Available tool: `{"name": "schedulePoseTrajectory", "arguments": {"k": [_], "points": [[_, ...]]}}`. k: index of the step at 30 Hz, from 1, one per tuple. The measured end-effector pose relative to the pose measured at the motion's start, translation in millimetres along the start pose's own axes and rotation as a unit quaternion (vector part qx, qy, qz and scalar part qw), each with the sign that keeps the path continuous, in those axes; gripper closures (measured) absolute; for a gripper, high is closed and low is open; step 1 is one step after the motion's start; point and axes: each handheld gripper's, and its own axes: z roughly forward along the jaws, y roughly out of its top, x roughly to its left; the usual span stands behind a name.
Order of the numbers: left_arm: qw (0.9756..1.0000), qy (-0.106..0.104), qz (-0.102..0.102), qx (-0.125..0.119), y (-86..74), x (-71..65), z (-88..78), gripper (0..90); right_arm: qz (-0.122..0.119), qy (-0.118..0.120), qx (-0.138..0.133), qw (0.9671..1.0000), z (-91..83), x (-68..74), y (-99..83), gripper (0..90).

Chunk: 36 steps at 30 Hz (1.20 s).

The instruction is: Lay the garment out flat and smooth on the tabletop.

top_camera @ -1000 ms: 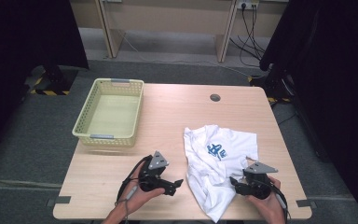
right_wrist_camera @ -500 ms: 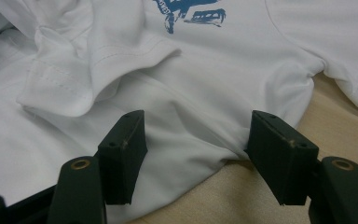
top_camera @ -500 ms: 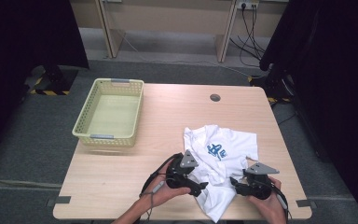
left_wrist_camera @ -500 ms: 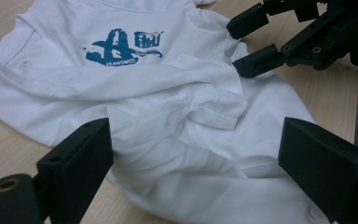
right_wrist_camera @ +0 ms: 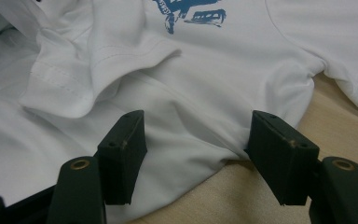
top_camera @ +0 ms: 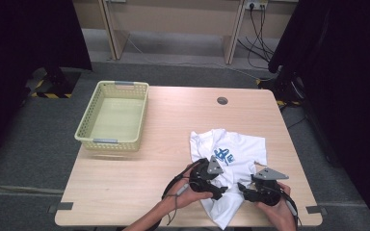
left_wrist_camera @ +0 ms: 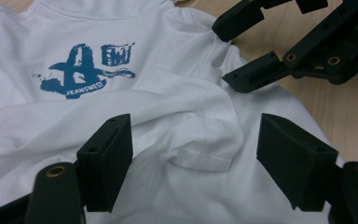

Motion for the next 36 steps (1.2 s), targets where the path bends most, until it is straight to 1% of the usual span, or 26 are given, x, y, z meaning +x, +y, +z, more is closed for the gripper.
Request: {"name": "schedulePoseTrajectory", "arguments": {"k": [3,4,7,9,10,12,15,16,18,23,24,25,30,33,36], "points": [[0.9999,0.007,0.012,0.005,4.0,-1.8,7.8,31.9,0.000,0.000,-0.001,1.0000,0.0,0.0,-0.1,37.2],[0.9998,0.006,0.015,0.010,4.7,-2.2,10.8,34.2,-0.001,-0.001,-0.002,1.0000,0.1,0.1,-0.4,37.2],[0.9989,0.006,0.034,0.031,3.2,-2.0,22.2,44.7,-0.001,-0.001,-0.002,1.0000,0.2,0.3,-0.4,37.1],[0.9980,0.008,0.050,0.038,0.5,-1.2,27.1,57.9,0.000,-0.001,-0.001,1.0000,0.1,0.2,-0.2,37.1],[0.9983,0.001,0.049,0.032,0.0,-0.1,26.8,62.8,-0.001,0.000,-0.002,1.0000,0.2,0.0,-0.4,37.1],[0.9978,0.011,0.060,0.025,0.3,1.2,23.0,75.4,0.000,0.000,-0.005,1.0000,0.2,0.1,-1.0,37.0],[0.9980,0.013,0.061,0.010,0.8,5.7,12.4,81.8,-0.001,0.000,-0.002,1.0000,0.1,-0.1,-0.5,37.0],[0.9981,0.014,0.060,0.005,0.7,8.8,7.7,83.0,-0.001,0.001,-0.003,1.0000,0.2,-0.2,-0.6,37.0],[0.9986,0.019,0.049,-0.007,-0.6,15.7,-3.3,84.0,-0.001,0.001,-0.006,1.0000,0.1,-0.2,-1.4,37.0],[0.9979,0.044,0.041,-0.024,-6.9,32.3,-34.6,84.4,-0.002,0.003,-0.003,1.0000,0.2,-0.8,-0.6,37.0],[0.9982,0.043,0.031,-0.030,-9.7,36.1,-39.7,84.4,-0.002,0.003,-0.003,1.0000,0.2,-0.8,-0.7,37.0],[0.9981,0.046,0.025,-0.033,-13.2,40.1,-44.2,84.3,-0.001,0.002,-0.005,1.0000,0.2,-0.6,-1.0,37.0],[0.9974,0.059,-0.014,-0.038,-39.4,59.6,-59.3,83.4,0.000,0.001,-0.003,1.0000,0.3,-0.1,-0.7,37.0],[0.9960,0.073,-0.037,-0.035,-58.0,70.2,-68.3,83.1,-0.001,0.001,-0.005,1.0000,0.3,-0.3,-1.2,36.9],[0.9940,0.091,-0.050,-0.033,-76.3,76.5,-78.6,82.6,-0.001,0.002,-0.004,1.0000,0.2,-0.5,-0.9,36.9]]}}
